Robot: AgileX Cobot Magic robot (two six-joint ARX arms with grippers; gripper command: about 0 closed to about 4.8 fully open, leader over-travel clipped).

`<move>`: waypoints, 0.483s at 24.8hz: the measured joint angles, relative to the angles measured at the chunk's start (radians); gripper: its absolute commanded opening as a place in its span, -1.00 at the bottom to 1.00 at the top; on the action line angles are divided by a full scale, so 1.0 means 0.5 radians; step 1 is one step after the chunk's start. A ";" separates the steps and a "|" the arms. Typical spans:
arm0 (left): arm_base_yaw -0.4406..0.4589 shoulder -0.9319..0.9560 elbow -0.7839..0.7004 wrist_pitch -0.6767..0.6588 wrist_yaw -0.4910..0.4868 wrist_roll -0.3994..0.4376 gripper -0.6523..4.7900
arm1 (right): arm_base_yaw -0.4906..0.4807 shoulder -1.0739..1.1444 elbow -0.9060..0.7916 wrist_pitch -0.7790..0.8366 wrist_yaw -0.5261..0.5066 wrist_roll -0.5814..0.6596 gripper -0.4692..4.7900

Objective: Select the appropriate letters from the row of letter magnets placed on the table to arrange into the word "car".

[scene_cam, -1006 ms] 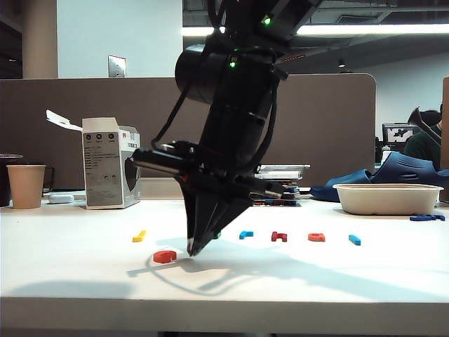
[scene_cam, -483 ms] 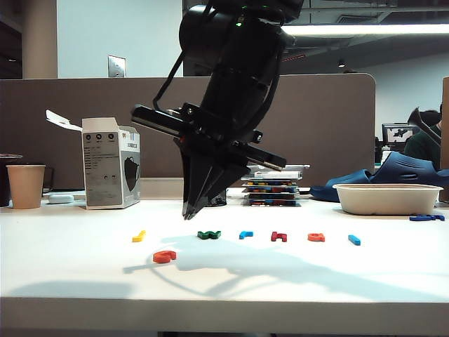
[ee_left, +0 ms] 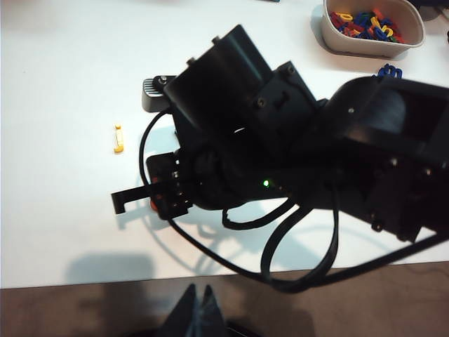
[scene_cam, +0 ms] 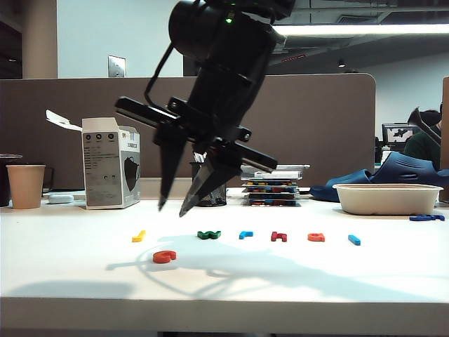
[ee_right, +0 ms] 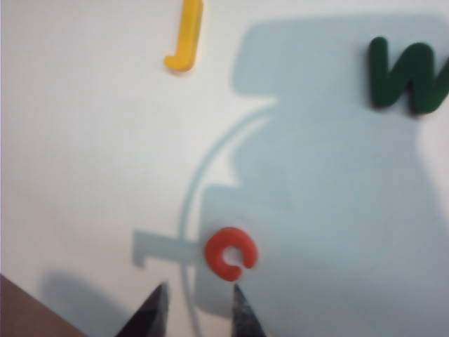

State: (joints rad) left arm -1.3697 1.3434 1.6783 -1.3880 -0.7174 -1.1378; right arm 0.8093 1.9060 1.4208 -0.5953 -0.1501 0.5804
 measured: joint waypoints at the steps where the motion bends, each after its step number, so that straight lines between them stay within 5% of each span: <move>1: 0.000 0.000 0.000 0.000 0.000 0.000 -0.78 | 0.008 0.000 0.000 0.005 0.000 0.021 -0.37; 12: -0.001 0.000 0.000 0.000 0.001 0.000 -0.78 | 0.067 0.089 0.000 0.037 0.060 0.208 -0.20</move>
State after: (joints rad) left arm -1.3701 1.3434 1.6783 -1.3880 -0.7170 -1.1378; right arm 0.8429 1.9507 1.4208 -0.5766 -0.1204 0.6846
